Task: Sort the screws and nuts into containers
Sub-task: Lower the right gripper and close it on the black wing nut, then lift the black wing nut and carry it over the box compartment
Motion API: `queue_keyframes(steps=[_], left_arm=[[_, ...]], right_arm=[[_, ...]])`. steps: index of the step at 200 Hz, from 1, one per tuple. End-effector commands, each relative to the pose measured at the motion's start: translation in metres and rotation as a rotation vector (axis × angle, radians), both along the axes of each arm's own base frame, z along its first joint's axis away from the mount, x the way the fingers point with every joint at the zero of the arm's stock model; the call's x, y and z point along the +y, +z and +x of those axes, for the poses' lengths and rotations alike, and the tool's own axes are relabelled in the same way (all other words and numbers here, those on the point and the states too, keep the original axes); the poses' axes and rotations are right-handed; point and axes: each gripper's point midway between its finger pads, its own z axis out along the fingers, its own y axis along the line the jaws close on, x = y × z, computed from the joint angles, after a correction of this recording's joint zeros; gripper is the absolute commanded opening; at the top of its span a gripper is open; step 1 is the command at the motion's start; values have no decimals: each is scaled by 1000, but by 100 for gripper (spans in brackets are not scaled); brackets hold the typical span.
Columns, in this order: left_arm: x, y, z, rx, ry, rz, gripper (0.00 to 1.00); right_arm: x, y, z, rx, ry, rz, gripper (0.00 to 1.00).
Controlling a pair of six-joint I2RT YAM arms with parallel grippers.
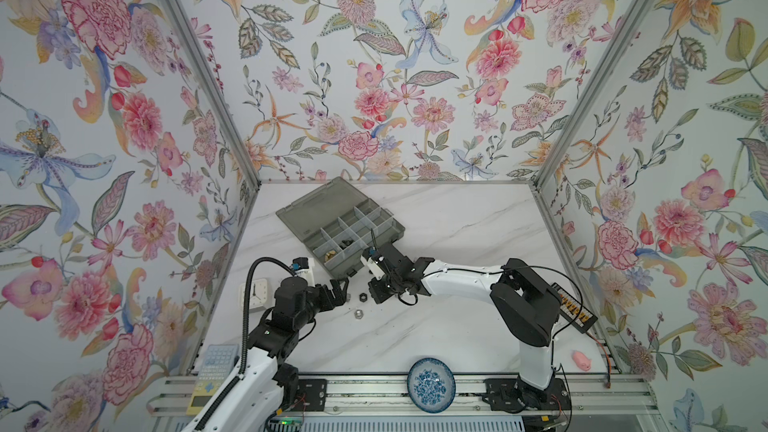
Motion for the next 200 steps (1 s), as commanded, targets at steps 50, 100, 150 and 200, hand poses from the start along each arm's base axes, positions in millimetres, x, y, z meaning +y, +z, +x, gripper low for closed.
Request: queue_keyframes(steps=[50,100,150,200], left_arm=[[5,-3,-1,4,18,5,99],[4,0,0,3,12,7,99],[2,0,1,-3,11,-17,99],[4,2,1,-5,20,-13,99]], right_arm=[[22,83,76,-158,23,162,0],[51,102,131,-206,11,245,0],[82,97,162,-299,78,258,0],[93,76,165,-271,81,263,0]])
